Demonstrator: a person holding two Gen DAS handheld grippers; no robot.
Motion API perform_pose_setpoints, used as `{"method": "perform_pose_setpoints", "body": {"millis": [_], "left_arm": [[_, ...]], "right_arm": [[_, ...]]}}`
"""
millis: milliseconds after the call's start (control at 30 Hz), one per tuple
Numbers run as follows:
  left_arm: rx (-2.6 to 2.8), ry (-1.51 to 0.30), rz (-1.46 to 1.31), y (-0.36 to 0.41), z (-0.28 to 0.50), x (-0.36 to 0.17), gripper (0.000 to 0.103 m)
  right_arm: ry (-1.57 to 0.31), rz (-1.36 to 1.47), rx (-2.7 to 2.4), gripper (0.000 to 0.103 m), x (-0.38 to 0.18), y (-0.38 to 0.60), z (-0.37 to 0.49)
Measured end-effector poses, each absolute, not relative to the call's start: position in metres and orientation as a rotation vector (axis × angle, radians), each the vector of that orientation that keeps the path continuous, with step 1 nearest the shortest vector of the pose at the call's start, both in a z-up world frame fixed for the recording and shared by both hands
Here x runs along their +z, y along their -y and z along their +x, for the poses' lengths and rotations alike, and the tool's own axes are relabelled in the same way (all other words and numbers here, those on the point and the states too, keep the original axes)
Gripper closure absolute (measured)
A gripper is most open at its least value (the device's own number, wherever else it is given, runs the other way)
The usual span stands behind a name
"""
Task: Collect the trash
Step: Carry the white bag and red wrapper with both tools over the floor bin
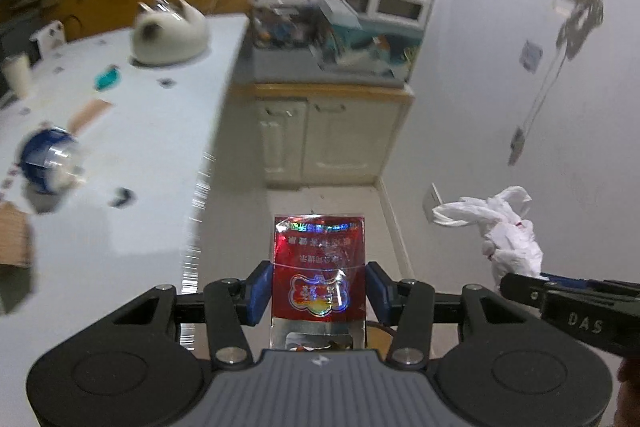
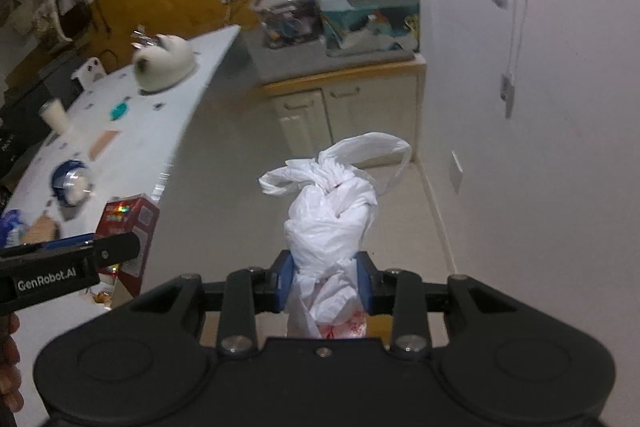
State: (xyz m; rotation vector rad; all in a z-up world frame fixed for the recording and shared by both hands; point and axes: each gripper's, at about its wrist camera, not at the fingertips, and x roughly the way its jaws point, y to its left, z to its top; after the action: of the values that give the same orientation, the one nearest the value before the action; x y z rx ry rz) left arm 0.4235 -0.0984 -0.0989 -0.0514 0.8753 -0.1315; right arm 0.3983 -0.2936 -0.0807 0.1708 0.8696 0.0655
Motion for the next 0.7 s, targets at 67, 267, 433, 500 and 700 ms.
{"method": "perform_pose_setpoints", "body": {"millis": [67,267,433,500,700], "left_arm": [[-0.143,-0.905,-0.056,0.117,0.437,-0.123,0.052],[-0.156,-0.929,-0.113,0.142,0.474,-0.201,0.052],[-0.119,-0.951,-0.185,0.155,0.5,-0.277,0.052],[-0.106,-0.961,-0.202,0.158,0.509,-0.306,0.052],[-0.039,-1.044,-0.237,0.156,0.526,-0.397,0.052]], "right_arm": [[-0.894,0.179,0.058,0.069,-0.101,0.307,0.41],[-0.969,0.201,0.04,0.069,-0.182,0.333,0.442],[-1.018,0.206,0.041,0.069,-0.263,0.342,0.461],[-1.039,0.21,0.042,0.069,-0.298,0.345,0.468],[-1.129,0.215,0.028,0.068,-0.404,0.347,0.487]]}}
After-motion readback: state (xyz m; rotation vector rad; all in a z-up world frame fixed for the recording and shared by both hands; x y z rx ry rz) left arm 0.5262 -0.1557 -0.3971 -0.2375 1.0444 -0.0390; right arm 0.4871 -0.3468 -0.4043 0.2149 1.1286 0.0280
